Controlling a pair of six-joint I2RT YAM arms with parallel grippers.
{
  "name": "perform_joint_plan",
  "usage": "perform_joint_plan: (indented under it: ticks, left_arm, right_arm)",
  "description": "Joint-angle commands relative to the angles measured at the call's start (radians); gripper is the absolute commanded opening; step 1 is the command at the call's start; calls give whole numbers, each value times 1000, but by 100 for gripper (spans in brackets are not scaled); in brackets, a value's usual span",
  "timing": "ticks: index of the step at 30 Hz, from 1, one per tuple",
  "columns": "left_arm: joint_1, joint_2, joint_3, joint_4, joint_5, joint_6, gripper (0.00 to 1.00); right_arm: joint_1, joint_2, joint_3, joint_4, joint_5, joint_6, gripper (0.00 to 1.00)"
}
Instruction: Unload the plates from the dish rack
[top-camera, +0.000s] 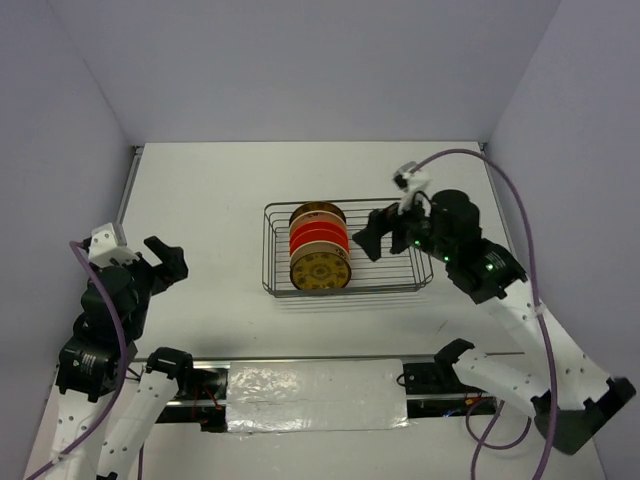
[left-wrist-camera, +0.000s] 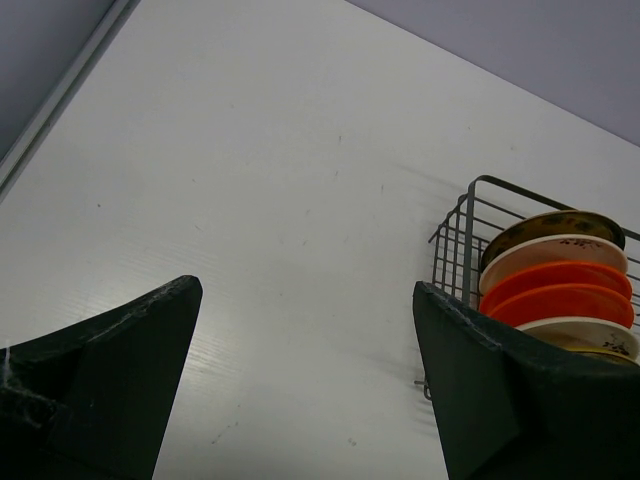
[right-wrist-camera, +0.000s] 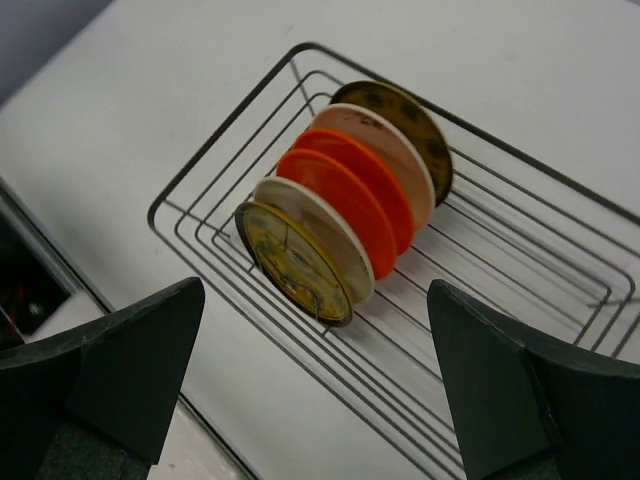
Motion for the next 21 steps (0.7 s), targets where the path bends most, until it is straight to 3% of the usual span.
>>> perform_joint_plan:
  ticks: [1,2,4,5,6,8,21]
  left_arm:
    - [-7,23,8,36,-13,-9,99]
    - [-7,25,8,34,-16,-10,99]
    - [-7,23,8,31,-18,-11,100]
    - [-7,22,8,33,-19,-11,100]
    - [-7,22,7,34,-19,-11,100]
    - [-9,25,7,36,-13,-8,99]
    - [-9,79,4,57,50,23,99]
  right_arm:
    - [184,56,76,28,101,-284,99]
    - [208,106,73,34,118,-322,99]
    - [226,160,54,51,137,-386,85]
    - [229,209,51,62,117,-402,74]
    - [231,226,37,71,59,-417,52]
    - [252,255,21,96,26,-443,42]
    - [315,445,-16,177,90,-515,42]
